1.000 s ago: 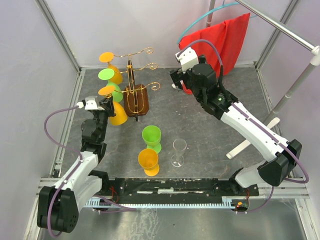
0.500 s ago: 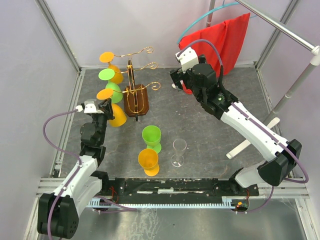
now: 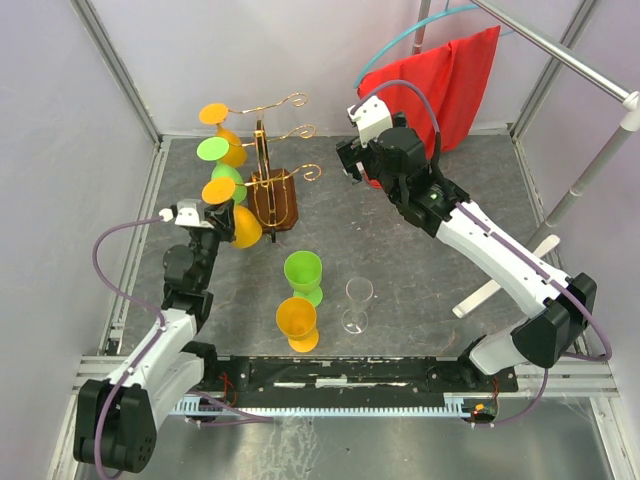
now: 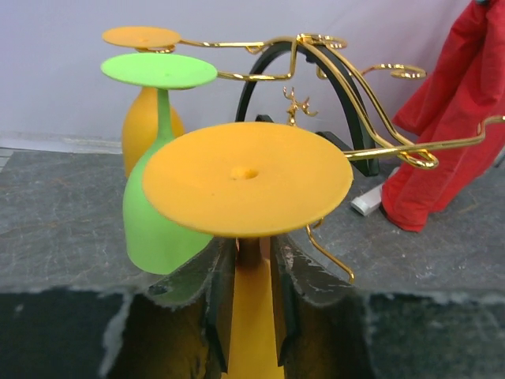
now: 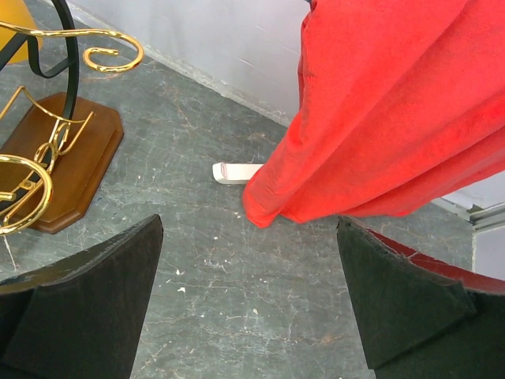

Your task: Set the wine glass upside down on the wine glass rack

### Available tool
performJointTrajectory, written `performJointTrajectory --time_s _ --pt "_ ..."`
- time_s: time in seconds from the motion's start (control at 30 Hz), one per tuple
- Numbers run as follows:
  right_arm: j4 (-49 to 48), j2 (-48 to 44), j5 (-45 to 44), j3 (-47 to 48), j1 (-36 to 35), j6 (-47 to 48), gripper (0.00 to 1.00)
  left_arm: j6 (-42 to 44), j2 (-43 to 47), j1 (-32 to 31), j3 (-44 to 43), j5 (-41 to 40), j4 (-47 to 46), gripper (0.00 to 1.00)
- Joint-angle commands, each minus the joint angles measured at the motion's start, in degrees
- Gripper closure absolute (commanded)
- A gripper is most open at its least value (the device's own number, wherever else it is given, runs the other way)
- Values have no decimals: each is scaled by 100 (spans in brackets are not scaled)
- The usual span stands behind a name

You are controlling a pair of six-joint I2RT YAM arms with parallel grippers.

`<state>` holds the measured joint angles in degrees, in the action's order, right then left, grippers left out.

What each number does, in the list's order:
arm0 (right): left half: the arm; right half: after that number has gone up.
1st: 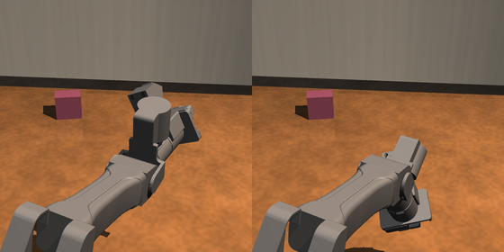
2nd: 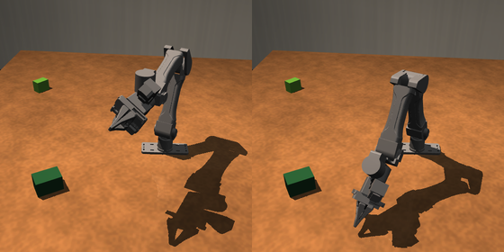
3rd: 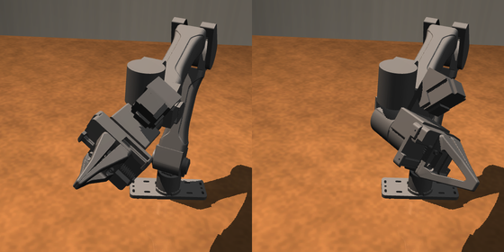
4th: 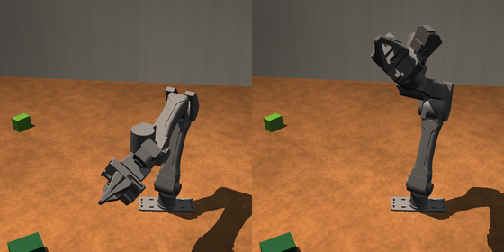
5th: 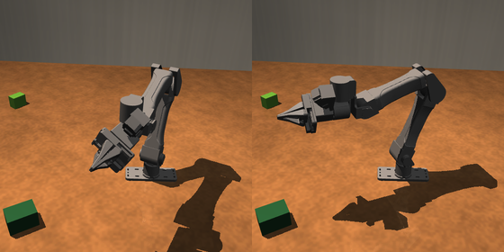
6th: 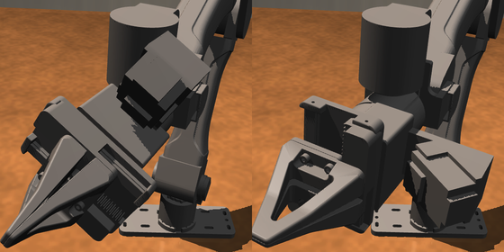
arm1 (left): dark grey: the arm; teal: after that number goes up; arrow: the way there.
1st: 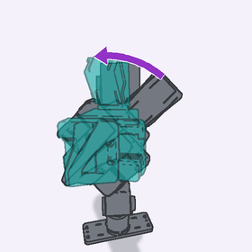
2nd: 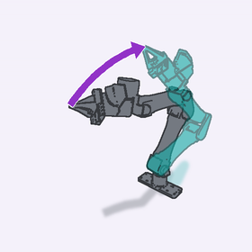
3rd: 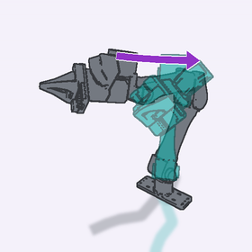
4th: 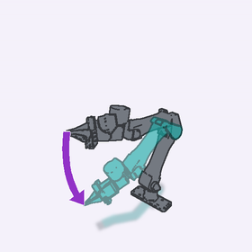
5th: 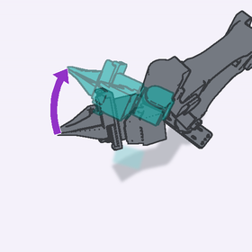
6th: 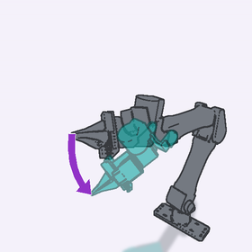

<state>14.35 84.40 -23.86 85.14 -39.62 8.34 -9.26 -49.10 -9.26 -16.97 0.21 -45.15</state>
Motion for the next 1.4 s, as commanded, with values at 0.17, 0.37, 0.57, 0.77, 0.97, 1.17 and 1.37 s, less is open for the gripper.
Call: performJointTrajectory --time_s 0.17,0.37,0.57,0.77,0.97,1.17,1.37 --pt "33 -66 74 226 22 -334 1 79 678 -73 -171 297 1364 47" --pt "274 -90 57 253 37 -639 1 -162 1301 -70 -230 423 2289 38" --pt "878 -162 377 243 111 -1556 2 82 1504 -109 -1017 906 3995 36" --pt "1326 -283 465 36 110 -1908 2 550 1580 -154 -1950 1324 5277 36" --pt "1429 -328 282 38 144 -1852 2 902 1169 -249 -2792 2101 6565 38" --pt "1627 -159 252 299 166 -1889 2 1140 827 -596 -3065 2472 6890 38" --pt "1900 45 206 686 186 -1944 2 1384 9 -1501 -3516 2150 7107 39"
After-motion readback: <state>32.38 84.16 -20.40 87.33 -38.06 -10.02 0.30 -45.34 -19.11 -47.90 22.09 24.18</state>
